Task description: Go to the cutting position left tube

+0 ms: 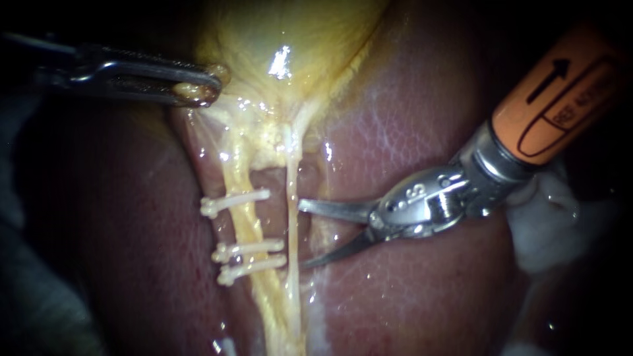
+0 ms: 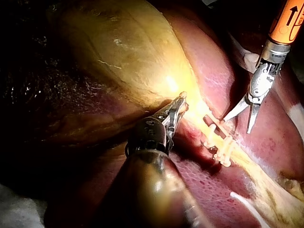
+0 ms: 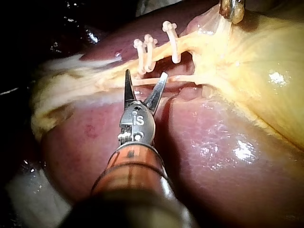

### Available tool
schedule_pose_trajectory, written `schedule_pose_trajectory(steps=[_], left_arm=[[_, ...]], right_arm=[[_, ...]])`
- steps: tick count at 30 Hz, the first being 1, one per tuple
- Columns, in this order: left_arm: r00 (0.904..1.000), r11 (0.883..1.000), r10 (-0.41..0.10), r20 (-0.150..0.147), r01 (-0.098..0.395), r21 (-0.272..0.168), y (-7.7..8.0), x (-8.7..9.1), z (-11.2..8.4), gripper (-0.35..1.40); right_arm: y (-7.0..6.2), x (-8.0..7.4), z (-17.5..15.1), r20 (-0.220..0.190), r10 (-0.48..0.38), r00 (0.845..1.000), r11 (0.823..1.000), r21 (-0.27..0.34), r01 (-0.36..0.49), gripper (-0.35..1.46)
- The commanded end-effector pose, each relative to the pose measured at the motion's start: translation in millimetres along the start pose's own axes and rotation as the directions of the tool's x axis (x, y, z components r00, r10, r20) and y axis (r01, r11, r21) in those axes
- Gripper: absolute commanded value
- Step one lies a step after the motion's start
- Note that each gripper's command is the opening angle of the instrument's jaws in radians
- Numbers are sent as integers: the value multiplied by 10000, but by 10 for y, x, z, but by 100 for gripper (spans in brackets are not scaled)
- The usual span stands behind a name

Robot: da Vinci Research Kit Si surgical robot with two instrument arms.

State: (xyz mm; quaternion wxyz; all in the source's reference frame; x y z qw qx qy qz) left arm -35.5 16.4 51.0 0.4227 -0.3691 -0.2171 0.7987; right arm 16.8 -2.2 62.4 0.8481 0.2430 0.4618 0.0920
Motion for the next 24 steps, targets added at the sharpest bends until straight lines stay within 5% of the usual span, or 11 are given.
schedule_pose_trajectory(steps=[1,14,24], left_arm=[[10000,10000,1,1,-1,-2,0,0,0,-35],[10000,10000,4,2,-4,-6,-1,0,0,-35],[10000,10000,6,1,-6,-3,-1,0,1,-35]], right_arm=[[3,-4,3,-70,115,9999,9999,88,-114,143],[36,-23,32,-726,1379,9878,9831,1317,-1276,143],[44,-19,44,-1372,1773,9745,9589,2470,-1397,143]])
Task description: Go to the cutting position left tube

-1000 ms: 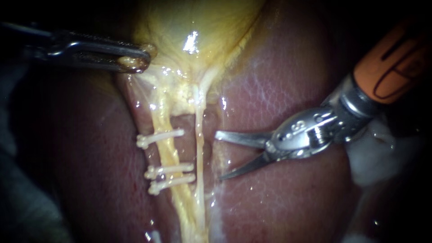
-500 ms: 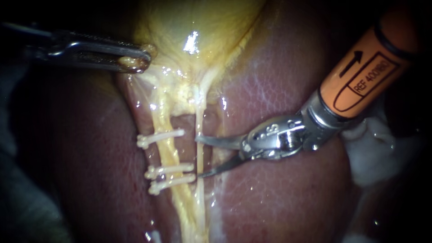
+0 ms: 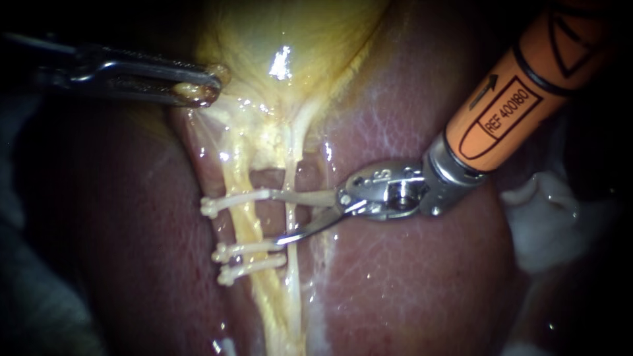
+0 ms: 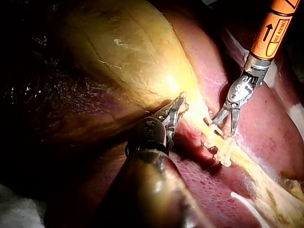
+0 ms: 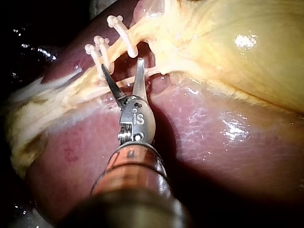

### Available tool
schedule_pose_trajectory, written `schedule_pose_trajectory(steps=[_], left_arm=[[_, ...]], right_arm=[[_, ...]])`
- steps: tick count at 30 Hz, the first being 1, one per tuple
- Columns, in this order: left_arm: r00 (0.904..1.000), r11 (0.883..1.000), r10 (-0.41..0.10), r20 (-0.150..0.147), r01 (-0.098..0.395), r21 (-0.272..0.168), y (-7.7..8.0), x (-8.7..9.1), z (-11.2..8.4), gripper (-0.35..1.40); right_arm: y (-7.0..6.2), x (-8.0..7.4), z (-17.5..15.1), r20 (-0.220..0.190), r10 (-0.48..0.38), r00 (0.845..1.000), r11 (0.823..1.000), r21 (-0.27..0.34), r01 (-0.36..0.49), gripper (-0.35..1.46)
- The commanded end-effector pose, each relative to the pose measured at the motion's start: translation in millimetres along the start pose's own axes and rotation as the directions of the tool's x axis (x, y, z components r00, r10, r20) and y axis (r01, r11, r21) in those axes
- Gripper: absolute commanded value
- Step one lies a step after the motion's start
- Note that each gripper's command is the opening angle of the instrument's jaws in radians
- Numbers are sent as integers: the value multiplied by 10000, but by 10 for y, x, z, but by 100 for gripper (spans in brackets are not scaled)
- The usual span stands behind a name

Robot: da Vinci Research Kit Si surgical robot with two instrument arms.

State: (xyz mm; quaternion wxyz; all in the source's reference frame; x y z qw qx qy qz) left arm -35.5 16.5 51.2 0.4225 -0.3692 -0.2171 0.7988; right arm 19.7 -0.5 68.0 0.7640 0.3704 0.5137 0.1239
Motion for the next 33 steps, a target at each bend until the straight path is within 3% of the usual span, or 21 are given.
schedule_pose_trajectory(steps=[1,13,18,22,26,33], left_arm=[[10000,10000,0,1,0,-2,0,0,0,-35],[10000,10000,3,-2,-3,3,-1,0,2,-35],[10000,10000,1,-3,-1,5,-1,0,2,-35],[10000,10000,-1,-4,1,9,0,1,2,-35],[10000,10000,-2,-4,2,10,0,1,3,-35],[10000,10000,-1,-4,1,9,0,0,2,-35]], right_arm=[[0,1,2,-102,-11,9999,9999,125,12,143],[-7,9,47,-309,-300,9991,9933,1108,332,142],[-6,13,65,-656,-131,9978,9897,1413,222,142],[-3,21,76,-1186,101,9929,9883,1522,82,142],[-3,26,85,-1360,185,9905,9880,1545,28,142],[-18,41,85,-1579,254,9871,9858,1678,15,142]])
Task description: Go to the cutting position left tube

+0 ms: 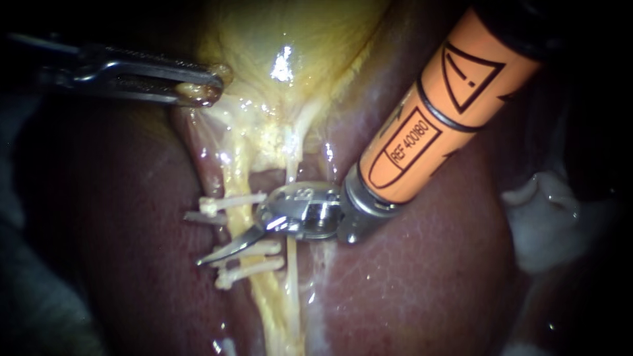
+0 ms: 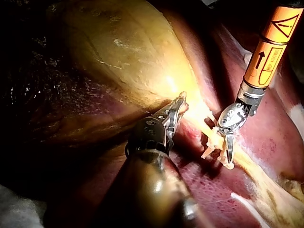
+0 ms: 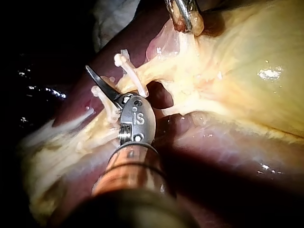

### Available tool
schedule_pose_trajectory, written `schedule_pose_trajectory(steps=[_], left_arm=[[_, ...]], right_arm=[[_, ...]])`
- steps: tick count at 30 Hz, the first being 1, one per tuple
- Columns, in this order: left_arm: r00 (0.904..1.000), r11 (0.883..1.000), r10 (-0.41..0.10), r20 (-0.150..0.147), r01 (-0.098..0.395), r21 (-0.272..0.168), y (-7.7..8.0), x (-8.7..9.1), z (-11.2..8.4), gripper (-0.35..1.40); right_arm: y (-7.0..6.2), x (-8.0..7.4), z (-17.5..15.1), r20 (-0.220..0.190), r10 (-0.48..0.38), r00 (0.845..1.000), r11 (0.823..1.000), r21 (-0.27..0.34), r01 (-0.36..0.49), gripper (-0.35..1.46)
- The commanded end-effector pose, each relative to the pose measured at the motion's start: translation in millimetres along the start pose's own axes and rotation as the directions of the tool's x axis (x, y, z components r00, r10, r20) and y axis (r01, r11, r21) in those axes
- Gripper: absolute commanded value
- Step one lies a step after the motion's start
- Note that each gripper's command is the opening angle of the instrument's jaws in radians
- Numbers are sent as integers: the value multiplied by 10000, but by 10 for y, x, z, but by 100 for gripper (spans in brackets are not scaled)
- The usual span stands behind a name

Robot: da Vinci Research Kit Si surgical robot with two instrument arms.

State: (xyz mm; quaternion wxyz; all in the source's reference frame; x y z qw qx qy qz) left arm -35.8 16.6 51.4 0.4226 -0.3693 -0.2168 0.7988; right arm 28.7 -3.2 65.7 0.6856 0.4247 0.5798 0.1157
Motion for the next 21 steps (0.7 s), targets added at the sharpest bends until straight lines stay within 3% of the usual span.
schedule_pose_trajectory(steps=[1,8,21], left_arm=[[10000,10000,0,1,0,5,0,0,0,-35],[10000,10000,1,2,-1,3,0,0,0,-35],[10000,10000,4,2,-4,2,-1,-1,-1,-35]], right_arm=[[-4,2,0,23,-10,10000,10000,41,10,142],[-22,10,10,-19,-20,10000,9998,173,20,140],[-21,10,9,-42,-18,10000,9998,214,19,140]])
